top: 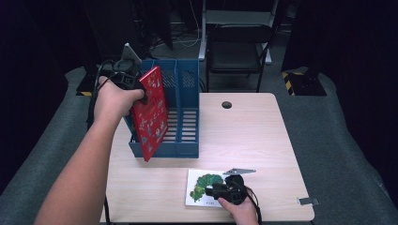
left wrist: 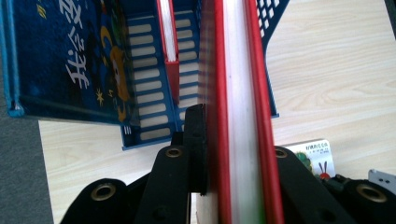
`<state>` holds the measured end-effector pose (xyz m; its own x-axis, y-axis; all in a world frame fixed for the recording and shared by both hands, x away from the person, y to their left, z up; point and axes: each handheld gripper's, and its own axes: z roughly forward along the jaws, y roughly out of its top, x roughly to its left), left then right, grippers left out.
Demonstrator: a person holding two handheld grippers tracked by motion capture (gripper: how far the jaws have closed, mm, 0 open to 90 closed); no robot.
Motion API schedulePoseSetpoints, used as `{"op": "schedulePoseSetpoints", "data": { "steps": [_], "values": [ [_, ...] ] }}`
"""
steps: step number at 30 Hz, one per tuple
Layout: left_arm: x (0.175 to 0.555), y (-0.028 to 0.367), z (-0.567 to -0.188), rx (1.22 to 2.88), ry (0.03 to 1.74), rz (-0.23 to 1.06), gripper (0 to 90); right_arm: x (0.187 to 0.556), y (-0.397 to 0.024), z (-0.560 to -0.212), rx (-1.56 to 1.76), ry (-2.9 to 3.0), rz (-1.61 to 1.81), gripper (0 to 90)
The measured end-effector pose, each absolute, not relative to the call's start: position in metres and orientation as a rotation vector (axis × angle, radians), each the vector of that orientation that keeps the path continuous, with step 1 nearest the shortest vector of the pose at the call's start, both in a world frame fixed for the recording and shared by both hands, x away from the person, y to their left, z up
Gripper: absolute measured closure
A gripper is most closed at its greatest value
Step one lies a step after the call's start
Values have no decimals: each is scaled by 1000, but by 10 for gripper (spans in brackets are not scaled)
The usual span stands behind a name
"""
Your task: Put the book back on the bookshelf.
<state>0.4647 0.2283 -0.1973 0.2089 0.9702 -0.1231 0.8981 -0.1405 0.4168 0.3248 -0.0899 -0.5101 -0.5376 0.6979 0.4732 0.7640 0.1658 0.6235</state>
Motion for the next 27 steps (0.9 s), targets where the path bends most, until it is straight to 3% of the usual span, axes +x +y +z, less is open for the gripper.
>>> {"op": "schedulePoseSetpoints", "data": {
  "steps": [27],
  "values": [
    [496,220,-214,2036,1800,261,796,324,-92,-511,-1463,-2333,-1332,542]
  ]
}}
